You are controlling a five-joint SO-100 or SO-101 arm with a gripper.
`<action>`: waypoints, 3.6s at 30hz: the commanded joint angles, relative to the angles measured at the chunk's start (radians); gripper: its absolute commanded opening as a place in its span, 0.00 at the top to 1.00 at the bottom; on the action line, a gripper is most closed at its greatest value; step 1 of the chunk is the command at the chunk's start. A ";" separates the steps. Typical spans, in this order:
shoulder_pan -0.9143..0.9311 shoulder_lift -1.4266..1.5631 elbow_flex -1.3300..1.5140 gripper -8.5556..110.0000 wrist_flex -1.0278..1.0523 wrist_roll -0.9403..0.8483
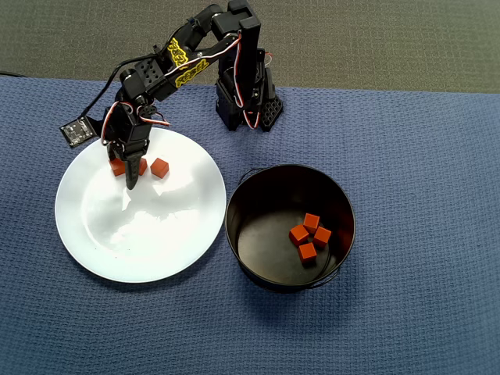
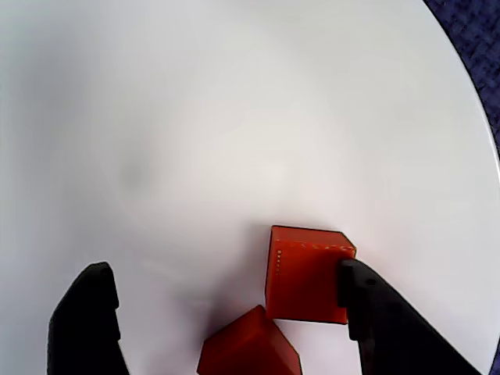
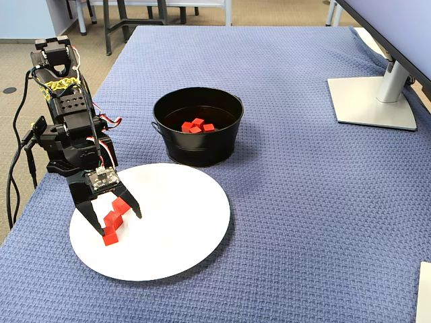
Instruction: Pick up the red cubes from the white plate and place them in the black recipient
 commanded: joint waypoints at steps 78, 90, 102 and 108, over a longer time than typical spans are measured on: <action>-0.008 -0.261 -0.350 0.87 0.101 0.018; -0.018 -0.114 -0.241 0.93 0.002 0.169; -0.356 0.379 -0.327 0.93 0.222 1.003; -0.739 0.492 -0.344 0.93 0.385 1.307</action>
